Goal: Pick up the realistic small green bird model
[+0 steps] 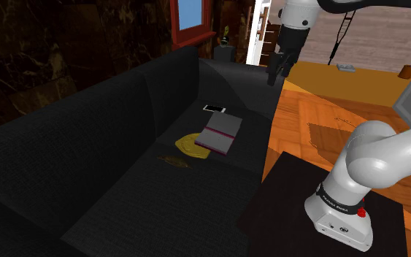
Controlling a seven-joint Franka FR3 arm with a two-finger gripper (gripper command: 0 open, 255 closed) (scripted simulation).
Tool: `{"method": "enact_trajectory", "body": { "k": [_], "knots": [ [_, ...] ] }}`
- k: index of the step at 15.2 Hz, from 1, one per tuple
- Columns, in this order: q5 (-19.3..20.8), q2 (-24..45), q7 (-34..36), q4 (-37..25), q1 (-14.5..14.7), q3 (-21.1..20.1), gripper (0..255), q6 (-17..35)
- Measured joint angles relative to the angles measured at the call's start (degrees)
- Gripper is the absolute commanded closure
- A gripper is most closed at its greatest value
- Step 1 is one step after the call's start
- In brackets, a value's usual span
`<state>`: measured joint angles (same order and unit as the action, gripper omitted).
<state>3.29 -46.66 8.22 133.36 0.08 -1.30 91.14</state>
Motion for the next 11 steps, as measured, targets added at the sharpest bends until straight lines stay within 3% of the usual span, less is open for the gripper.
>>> {"method": "enact_trajectory", "body": {
  "k": [3,11],
  "knots": [
    [-0.1,1.8,0.2,0.5,0.3,-0.4,0,2.0],
    [-0.4,14.7,1.4,1.9,1.7,-3.1,0,14.8]
  ]
}}
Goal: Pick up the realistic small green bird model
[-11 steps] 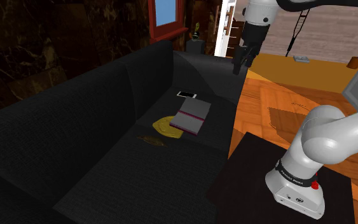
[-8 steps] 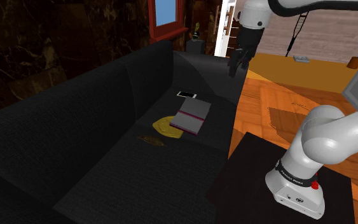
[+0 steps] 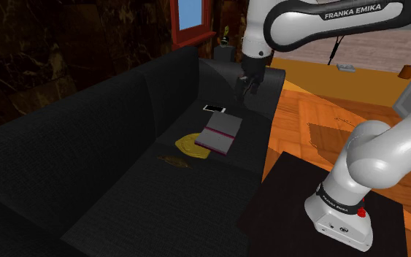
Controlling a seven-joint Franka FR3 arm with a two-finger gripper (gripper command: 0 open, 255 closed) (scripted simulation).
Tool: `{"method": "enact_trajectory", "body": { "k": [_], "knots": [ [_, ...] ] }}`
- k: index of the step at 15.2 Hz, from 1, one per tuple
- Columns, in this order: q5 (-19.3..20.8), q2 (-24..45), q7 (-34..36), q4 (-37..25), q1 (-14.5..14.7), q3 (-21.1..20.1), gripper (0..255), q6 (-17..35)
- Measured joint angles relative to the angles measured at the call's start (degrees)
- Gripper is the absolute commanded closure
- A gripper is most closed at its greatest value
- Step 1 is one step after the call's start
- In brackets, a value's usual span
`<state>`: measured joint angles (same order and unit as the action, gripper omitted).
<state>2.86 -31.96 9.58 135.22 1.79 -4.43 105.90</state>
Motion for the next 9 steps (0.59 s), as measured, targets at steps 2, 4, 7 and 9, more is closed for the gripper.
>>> {"method": "enact_trajectory", "body": {
  "k": [2,4,7,9],
  "knots": [
    [0.1,3.6,0.4,0.1,0.3,-0.8,0,3.4],
    [0.4,7.1,0.7,-0.6,0.6,-1.4,0,5.7],
    [1.0,13.4,1.1,-2.8,0.8,-2.3,0,9.2],
    [1.5,17.3,2.1,-3.5,1.2,-3.3,0,11.9]
  ]
}}
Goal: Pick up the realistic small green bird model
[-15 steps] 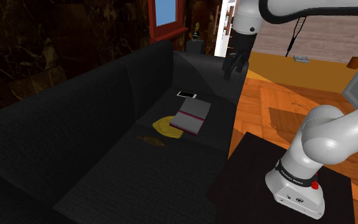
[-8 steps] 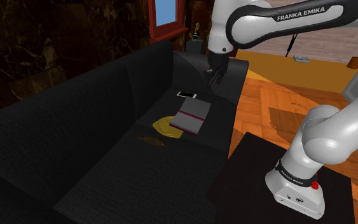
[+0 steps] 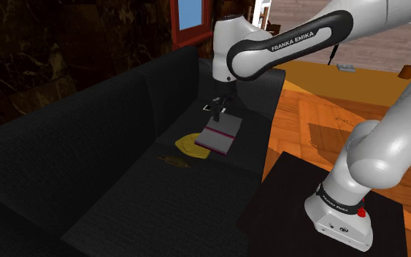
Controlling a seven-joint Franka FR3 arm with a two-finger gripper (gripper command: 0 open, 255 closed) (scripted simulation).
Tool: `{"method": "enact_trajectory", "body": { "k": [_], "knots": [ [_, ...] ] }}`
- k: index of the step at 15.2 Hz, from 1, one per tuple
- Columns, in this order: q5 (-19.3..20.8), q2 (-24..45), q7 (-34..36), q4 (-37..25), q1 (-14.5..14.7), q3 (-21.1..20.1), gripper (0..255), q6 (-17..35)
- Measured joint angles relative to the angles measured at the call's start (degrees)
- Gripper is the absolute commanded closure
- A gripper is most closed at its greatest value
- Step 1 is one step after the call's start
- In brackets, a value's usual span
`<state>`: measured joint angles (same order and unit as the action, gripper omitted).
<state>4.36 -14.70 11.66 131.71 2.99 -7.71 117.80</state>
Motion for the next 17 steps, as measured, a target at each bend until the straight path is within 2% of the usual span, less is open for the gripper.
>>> {"method": "enact_trajectory", "body": {
  "k": [7,15,17],
  "knots": [
    [3.3,15.3,2.3,-6.7,0.9,-1.9,0,7.0],
    [8.2,32.9,5.2,-18.0,3.4,-2.6,0,10.8],
    [9.3,37.7,5.4,-22.5,4.2,-2.5,0,10.6]
  ]
}}
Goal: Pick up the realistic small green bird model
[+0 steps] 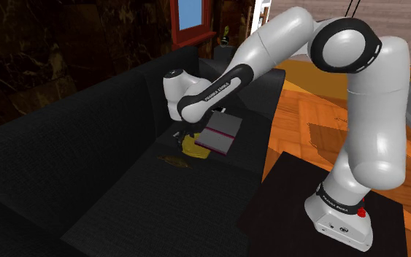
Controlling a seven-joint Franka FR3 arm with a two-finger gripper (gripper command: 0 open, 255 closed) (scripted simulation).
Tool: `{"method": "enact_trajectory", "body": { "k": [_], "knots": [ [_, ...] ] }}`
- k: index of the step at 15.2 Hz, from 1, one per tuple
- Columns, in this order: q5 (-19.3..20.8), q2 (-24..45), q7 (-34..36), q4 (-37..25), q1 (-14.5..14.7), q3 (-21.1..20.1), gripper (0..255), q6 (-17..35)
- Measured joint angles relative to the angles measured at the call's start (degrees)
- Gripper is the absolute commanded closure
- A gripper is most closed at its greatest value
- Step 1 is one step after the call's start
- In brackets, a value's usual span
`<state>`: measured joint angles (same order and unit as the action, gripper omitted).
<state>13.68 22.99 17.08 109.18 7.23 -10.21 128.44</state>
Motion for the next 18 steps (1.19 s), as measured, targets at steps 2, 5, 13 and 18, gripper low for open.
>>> {"method": "enact_trajectory", "body": {
  "k": [2,5,13,18],
  "knots": [
    [0.9,4.3,0.1,-3.9,0.8,0.2,0,-0.1],
    [2.1,10.9,-0.1,-10.2,2.0,0.5,0,-0.6],
    [3.5,18.8,0.7,-15.5,3.7,1.2,0,1.5],
    [3.8,20.0,1.1,-15.6,3.9,1.5,255,2.6]
  ]
}}
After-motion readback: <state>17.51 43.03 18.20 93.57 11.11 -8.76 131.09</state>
